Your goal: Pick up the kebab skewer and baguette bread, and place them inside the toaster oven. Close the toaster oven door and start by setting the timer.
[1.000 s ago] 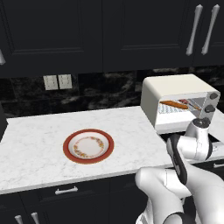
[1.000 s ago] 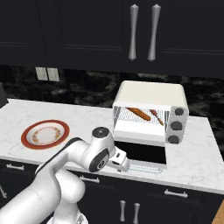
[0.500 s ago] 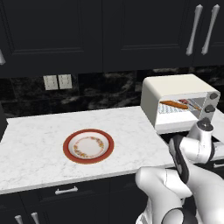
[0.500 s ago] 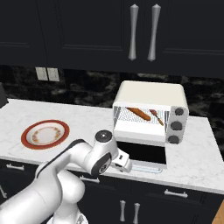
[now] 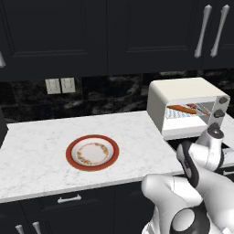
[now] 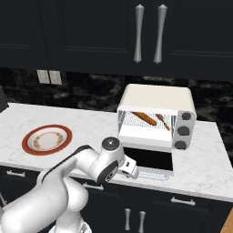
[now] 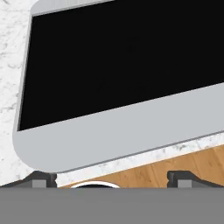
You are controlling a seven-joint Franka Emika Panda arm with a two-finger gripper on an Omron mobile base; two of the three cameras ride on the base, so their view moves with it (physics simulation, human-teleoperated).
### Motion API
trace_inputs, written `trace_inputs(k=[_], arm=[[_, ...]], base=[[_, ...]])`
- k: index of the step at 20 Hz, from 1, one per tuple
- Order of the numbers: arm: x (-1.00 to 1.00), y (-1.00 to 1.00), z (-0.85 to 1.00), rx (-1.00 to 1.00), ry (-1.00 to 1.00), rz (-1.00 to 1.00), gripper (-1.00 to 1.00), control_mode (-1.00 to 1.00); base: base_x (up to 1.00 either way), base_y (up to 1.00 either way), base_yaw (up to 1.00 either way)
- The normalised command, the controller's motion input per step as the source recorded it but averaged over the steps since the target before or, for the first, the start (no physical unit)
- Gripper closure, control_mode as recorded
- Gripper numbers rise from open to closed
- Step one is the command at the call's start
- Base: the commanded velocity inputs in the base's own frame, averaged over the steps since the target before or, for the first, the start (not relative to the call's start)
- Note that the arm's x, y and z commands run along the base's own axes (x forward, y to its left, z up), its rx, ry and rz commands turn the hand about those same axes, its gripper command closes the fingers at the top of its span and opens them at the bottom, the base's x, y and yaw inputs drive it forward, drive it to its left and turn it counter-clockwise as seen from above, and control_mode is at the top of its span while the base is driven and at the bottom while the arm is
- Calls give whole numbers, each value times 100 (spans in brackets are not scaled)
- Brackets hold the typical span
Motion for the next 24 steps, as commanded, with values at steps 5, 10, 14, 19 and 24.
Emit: trace_inputs(k=[5,10,14,19,24], arm=[[2,12,-13,-1,0,0,-100,-100],[5,10,-13,0,-8,1,-100,-100],[10,2,-4,0,-22,0,-100,-100],[19,0,0,0,-17,0,-100,-100],[21,6,0,0,-7,0,-100,-100]], base=[[0,0,0],[0,0,0],[0,0,0],[0,0,0],[0,0,0]])
